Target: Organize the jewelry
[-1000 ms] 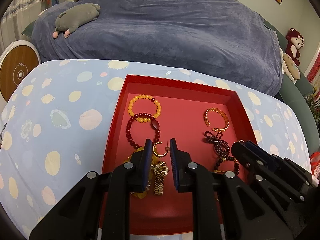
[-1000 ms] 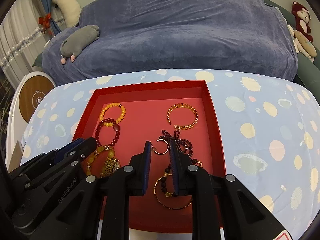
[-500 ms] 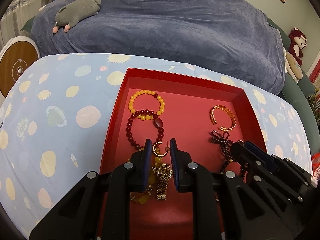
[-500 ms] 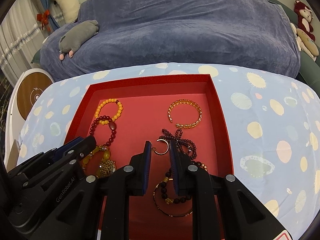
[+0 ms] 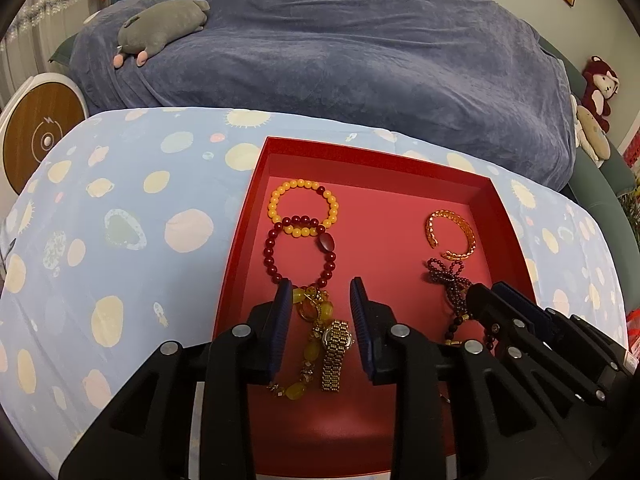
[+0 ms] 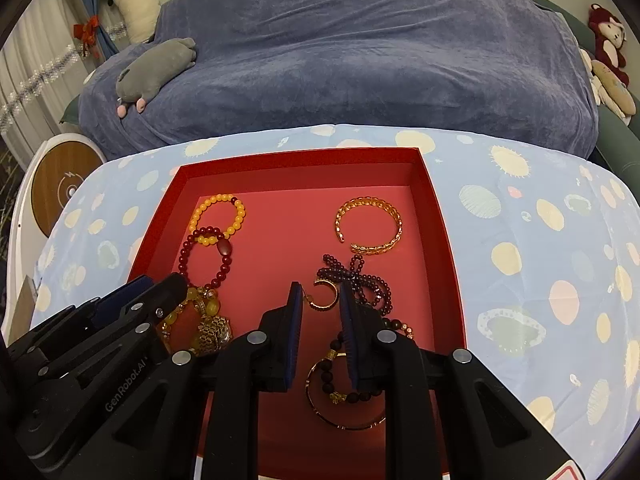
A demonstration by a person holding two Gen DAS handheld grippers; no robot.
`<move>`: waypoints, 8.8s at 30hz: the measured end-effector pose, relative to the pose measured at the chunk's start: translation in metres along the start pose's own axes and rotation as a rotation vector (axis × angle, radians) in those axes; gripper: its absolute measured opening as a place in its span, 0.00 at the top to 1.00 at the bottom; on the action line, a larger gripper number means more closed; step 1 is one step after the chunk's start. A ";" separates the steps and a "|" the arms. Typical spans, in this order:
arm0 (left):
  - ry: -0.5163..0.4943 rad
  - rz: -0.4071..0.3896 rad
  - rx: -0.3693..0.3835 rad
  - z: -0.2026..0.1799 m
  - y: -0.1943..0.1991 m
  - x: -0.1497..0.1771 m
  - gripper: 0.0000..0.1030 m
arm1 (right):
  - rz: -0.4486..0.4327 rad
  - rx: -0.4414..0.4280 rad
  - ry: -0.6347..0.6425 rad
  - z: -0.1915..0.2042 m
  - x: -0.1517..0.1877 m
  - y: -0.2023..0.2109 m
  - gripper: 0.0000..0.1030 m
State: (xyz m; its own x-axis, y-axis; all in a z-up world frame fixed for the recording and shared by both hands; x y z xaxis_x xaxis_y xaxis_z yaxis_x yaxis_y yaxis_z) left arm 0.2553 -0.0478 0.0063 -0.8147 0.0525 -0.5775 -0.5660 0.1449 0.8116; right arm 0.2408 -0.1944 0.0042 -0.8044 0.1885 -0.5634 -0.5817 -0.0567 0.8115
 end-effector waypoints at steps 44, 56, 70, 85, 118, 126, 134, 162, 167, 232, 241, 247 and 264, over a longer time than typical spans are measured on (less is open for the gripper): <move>0.013 -0.024 -0.036 0.008 0.103 0.074 0.57 | -0.032 0.022 -0.080 -0.010 0.080 0.100 0.34; 0.006 -0.029 -0.094 0.017 0.113 0.088 0.40 | -0.081 0.082 -0.042 -0.010 0.087 0.117 0.06; -0.005 -0.041 -0.131 0.017 0.113 0.095 0.30 | -0.078 0.125 -0.019 -0.013 0.098 0.115 0.06; 0.022 -0.028 -0.154 0.024 0.109 0.100 0.07 | -0.071 0.127 -0.031 -0.019 0.104 0.111 0.07; 0.017 -0.032 -0.187 0.021 0.111 0.103 0.07 | -0.064 0.127 -0.036 -0.025 0.107 0.110 0.07; 0.002 -0.030 -0.179 0.018 0.111 0.104 0.07 | -0.065 0.127 -0.036 -0.025 0.109 0.110 0.07; -0.024 -0.040 -0.174 0.015 0.112 0.103 0.07 | -0.067 0.126 -0.042 -0.027 0.111 0.112 0.07; -0.029 -0.035 -0.168 0.015 0.111 0.104 0.07 | -0.065 0.127 -0.046 -0.028 0.110 0.113 0.07; -0.028 -0.034 -0.168 0.015 0.111 0.104 0.07 | -0.067 0.128 -0.045 -0.029 0.111 0.114 0.07; -0.031 0.032 -0.158 0.019 0.105 0.108 0.07 | 0.042 0.139 -0.029 -0.023 0.109 0.107 0.07; -0.022 0.033 -0.162 0.018 0.108 0.107 0.07 | 0.051 0.149 -0.027 -0.022 0.108 0.106 0.07; -0.028 0.020 -0.167 0.019 0.109 0.107 0.07 | 0.048 0.148 -0.030 -0.021 0.107 0.107 0.07; -0.012 0.018 -0.158 0.020 0.108 0.106 0.07 | 0.041 0.144 -0.026 -0.021 0.106 0.109 0.06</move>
State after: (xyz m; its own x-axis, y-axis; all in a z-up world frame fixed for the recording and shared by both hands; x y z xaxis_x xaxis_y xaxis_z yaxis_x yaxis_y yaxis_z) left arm 0.1102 -0.0070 0.0311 -0.8241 0.0658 -0.5627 -0.5646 -0.0131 0.8253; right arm 0.0893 -0.2008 0.0295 -0.8226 0.2148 -0.5264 -0.5232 0.0764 0.8488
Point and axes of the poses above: each gripper's, at about its wrist camera, not at the fingertips, and y roughly against the way its jaws point, z to its left, x to its underside, the point moved 1 cm from there along -y, roughly the way its jaws point, and after that the axes turned 4 degrees about -y, right-handed, at the moved point
